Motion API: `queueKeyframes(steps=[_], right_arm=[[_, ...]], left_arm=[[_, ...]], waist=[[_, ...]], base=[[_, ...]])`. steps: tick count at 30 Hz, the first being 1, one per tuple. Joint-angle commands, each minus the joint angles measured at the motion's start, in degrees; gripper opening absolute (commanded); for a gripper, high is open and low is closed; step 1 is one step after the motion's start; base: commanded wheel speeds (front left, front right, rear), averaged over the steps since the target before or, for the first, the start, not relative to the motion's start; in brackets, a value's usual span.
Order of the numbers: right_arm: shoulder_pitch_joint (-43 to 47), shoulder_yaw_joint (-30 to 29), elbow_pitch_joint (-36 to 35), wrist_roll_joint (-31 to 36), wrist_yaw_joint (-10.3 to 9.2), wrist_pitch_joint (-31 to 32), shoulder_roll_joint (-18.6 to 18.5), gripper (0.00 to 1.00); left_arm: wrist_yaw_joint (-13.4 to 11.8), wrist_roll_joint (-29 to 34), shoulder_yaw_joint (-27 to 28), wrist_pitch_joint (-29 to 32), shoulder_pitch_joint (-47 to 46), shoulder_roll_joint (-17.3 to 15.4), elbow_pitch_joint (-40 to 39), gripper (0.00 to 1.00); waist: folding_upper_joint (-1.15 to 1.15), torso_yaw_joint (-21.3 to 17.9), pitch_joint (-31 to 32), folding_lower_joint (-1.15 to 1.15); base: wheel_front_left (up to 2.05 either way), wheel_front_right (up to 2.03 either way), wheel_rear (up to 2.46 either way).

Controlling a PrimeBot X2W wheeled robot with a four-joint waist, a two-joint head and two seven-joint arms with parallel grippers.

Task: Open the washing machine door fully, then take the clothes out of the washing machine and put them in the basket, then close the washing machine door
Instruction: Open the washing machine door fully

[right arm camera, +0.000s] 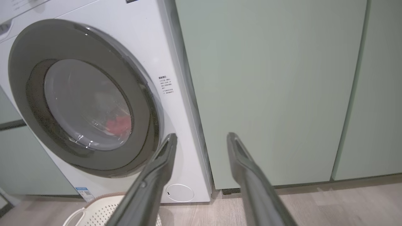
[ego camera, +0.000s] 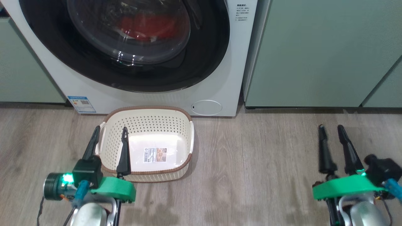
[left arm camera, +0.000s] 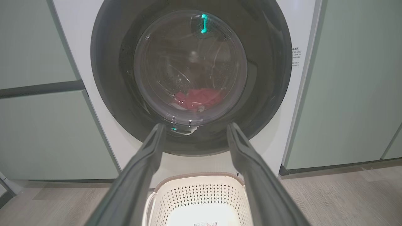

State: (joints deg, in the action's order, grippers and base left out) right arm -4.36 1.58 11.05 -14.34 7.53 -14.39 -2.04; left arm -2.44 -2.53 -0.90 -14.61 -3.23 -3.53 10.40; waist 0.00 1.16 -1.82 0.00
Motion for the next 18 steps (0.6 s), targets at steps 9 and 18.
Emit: queueKeyframes(steps=[9,18], right_arm=[[-13.1,-1.1,7.6,-20.6,-0.04,-0.6,-0.8,0.0],[-29.7,5.8,17.4,-58.2,-0.04,4.5,-8.0,0.0]], left_arm=[[1.0,-0.2,1.8,-0.4,-4.1,0.2,-1.8,1.0],[2.3,-0.8,0.7,-0.4,-7.6,0.5,-1.4,1.0]], waist=[[0.0,1.1,-4.6,0.0],[0.0,4.0,-11.7,0.0]], base=[[0.0,0.0,0.0],[0.0,0.0,0.0]])
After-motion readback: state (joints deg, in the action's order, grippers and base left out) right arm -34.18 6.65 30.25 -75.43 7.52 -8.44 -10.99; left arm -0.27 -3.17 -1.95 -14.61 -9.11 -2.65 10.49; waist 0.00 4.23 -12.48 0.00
